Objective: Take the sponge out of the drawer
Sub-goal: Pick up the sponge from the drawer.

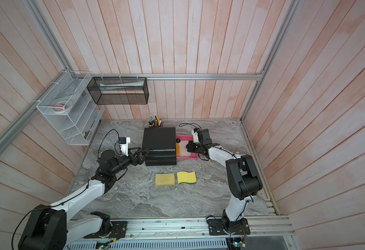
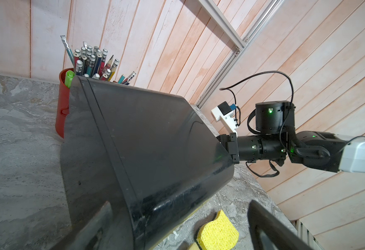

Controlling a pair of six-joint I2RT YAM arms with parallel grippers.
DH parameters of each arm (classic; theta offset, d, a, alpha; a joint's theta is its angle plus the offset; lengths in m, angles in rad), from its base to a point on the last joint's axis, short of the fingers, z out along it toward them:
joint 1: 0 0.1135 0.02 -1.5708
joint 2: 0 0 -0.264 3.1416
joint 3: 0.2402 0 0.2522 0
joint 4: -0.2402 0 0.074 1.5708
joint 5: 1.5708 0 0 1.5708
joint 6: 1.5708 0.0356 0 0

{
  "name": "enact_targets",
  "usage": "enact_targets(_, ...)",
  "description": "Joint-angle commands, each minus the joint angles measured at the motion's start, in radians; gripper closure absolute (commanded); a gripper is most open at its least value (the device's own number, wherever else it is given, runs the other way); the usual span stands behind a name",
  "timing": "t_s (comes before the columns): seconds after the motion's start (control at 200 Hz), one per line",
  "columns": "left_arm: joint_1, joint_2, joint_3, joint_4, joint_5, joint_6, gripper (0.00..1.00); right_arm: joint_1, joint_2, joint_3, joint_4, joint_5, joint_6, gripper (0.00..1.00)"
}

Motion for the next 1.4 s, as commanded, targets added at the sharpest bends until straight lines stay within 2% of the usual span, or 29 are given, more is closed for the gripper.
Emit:
enact_targets(0.0, 0.005, -0.019, -0.009, 0.008, 0.017, 0.008, 0.01, 0.009, -0.023, 0.002, 0.024, -0.002, 0.006, 0.97)
enact_targets(0.63, 0.005, -0.092, -0.004, -0.038, -0.001, 0.02, 0.01, -0.003, -0.257, -0.079, 0.05, 0.266, 0.048, 1.0)
enact_targets(0.92, 0.002, -0.195, -0.015, -0.048, -0.026, 0.034, 0.01, -0.02, -0.434, -0.243, 0.296, 0.259, 0.284, 1.0)
enact_targets(1.12, -0.013, -0.234, -0.005, -0.075, -0.05, 0.049, 0.01, 0.009, -0.475, -0.237, 0.393, 0.201, 0.368, 1.0)
enact_targets(1.25, -0.044, -0.255, 0.008, -0.095, -0.076, 0.07, 0.01, 0.041, -0.492, -0.26, 0.484, 0.192, 0.434, 1.0)
enact_targets(1.395, -0.128, -0.26, 0.04, -0.107, -0.128, 0.108, 0.01, 0.08, -0.487, -0.321, 0.681, 0.192, 0.595, 1.0)
